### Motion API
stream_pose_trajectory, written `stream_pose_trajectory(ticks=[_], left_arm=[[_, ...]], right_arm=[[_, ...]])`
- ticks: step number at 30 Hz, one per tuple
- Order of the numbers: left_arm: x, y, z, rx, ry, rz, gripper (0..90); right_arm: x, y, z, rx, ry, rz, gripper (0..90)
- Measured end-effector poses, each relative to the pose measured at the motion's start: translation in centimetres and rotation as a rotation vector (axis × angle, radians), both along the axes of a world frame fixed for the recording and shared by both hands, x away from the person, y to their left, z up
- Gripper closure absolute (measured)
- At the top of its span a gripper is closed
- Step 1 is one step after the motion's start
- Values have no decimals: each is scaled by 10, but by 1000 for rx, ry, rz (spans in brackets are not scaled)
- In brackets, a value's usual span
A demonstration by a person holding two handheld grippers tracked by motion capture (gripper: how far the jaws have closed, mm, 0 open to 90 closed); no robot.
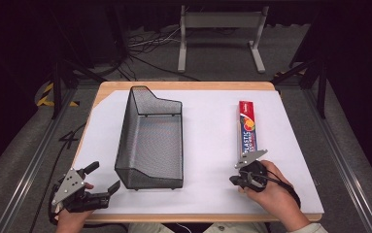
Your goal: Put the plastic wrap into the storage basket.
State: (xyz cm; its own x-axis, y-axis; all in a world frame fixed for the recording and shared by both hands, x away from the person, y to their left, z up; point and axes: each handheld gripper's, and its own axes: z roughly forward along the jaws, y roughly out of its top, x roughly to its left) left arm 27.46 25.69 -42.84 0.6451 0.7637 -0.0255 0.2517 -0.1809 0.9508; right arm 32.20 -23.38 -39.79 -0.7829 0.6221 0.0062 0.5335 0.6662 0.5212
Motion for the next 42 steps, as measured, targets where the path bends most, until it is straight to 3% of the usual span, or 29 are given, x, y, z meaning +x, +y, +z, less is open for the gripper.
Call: stream_pose_trajectory(ticks=[21,26,29,32,33,34,39,42], left_arm=[[0,-2,0,8,4,1,55],[0,-2,0,12,6,-1,55],[1,-2,0,10,5,-1,55],[1,-2,0,13,7,-3,55],[1,-2,0,11,5,-3,55],[1,-2,0,13,6,-3,55],[1,-2,0,12,5,-2,56],[1,-2,0,14,4,-3,55]], right_arm=[[-13,-76,7,18,13,-214,900],[-13,-77,7,27,-6,-186,900],[-15,-77,12,108,-48,-141,822],[-19,-76,20,202,-146,-111,716],[-19,-77,22,227,-172,-111,674],[-21,-78,25,283,-210,-121,643],[-24,-84,38,420,-307,-170,588],[-24,-88,44,460,-370,-182,550]])
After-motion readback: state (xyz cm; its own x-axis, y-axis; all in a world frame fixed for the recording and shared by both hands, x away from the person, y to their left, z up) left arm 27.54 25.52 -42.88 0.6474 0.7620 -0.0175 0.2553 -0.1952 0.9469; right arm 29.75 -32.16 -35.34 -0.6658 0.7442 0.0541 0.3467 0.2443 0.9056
